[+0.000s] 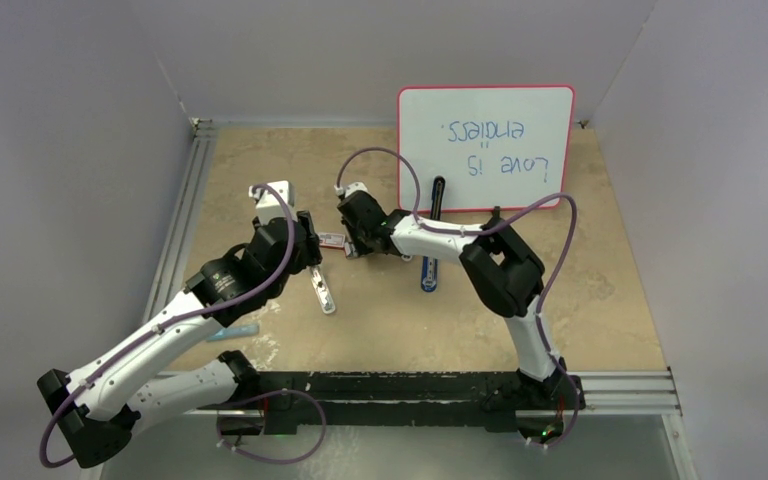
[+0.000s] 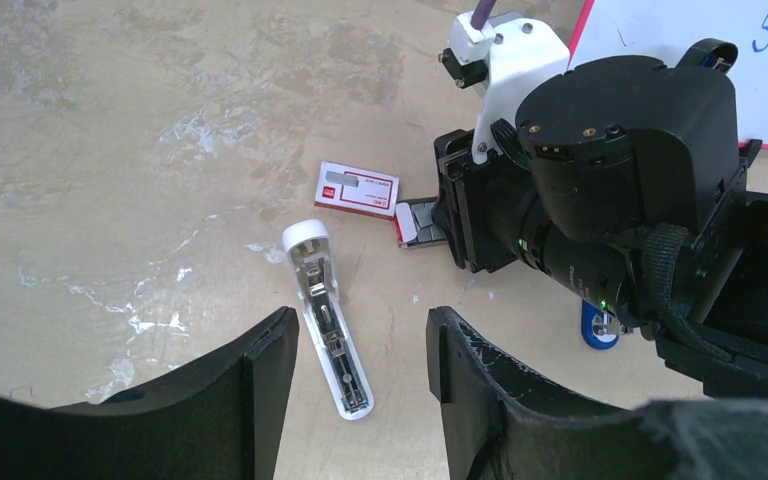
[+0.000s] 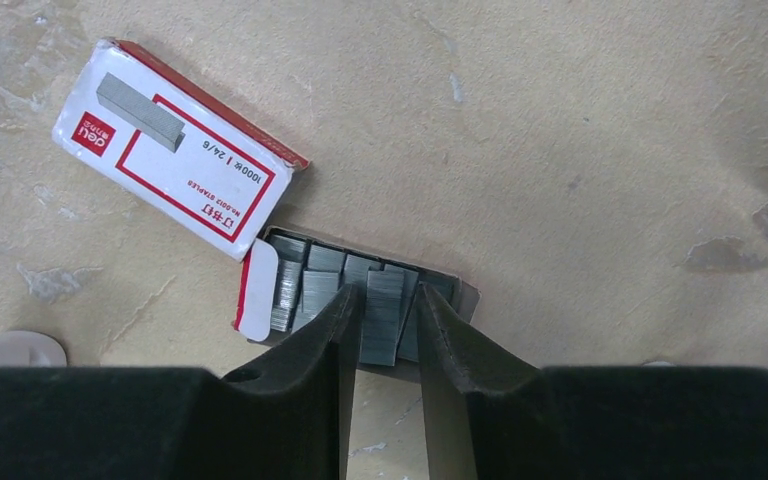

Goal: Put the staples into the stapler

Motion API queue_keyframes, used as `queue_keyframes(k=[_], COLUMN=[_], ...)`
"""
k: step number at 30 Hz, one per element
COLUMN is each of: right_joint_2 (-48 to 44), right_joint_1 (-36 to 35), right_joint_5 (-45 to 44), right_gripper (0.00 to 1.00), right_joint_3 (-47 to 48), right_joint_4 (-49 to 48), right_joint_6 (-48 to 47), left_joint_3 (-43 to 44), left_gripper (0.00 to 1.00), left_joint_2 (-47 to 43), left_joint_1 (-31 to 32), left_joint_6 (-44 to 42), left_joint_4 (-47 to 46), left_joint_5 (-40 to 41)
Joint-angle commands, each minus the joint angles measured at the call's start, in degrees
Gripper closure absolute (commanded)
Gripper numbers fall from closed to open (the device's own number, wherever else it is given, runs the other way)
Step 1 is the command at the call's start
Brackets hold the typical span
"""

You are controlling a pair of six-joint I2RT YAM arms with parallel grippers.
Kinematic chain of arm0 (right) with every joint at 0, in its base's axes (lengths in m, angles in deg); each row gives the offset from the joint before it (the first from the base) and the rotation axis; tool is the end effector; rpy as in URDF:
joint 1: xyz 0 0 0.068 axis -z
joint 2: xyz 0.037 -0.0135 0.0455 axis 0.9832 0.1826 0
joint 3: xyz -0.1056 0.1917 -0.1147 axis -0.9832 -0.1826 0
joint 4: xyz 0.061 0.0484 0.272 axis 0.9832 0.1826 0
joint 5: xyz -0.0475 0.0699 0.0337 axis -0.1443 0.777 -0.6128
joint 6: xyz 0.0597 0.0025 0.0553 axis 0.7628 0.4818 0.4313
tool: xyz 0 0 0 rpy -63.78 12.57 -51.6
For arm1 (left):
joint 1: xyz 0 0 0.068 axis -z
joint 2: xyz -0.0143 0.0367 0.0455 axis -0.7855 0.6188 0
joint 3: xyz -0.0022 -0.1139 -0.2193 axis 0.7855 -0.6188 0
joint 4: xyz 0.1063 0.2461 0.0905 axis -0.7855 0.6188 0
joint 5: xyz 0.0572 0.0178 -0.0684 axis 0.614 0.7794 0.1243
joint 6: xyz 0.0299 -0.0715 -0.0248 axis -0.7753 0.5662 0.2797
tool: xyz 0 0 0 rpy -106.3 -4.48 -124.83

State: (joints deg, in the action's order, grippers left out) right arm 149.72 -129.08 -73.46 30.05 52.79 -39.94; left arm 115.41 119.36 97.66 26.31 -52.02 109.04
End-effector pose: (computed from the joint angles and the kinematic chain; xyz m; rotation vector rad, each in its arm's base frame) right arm 0.3373 0.3653 0.1147 -0.5198 2.2644 0.2484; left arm 0.2008 -0.1482 0.2976 -0.2064 2.0522 -0.2323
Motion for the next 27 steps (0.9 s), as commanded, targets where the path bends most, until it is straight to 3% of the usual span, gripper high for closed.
queue_keyframes(k=[1, 9, 20, 27], right_joint_2=[1.12, 0.99, -8.36, -14.31], right_joint_1=[0.88, 1.18, 1.18, 1.11], right_joint_5=[2.11, 3.64, -0.03, -2.46], right_gripper=[0.71, 0.84, 0.83, 0.83], right_joint_3=[2.52, 3.27, 0.46, -6.08], right_joint_4=[0.01, 0.96, -1.49, 0.86], right_joint_6=[0.25, 1.77, 5.42, 12.55], left_joint_3=[1.11, 1.03, 0.92, 0.65], left_gripper=[0.5, 0.5, 0.5, 0.5], left_joint_2=[-0.24, -0.26, -0.69, -1.78], left_joint_1=[0.08, 0.09, 0.09, 0.13], left_joint_6=[0.69, 0.79, 1.14, 1.48], left_joint_4=[-0.71, -0.56, -0.81, -1.08], left_joint_5=[1.38, 1.16, -0.18, -1.29])
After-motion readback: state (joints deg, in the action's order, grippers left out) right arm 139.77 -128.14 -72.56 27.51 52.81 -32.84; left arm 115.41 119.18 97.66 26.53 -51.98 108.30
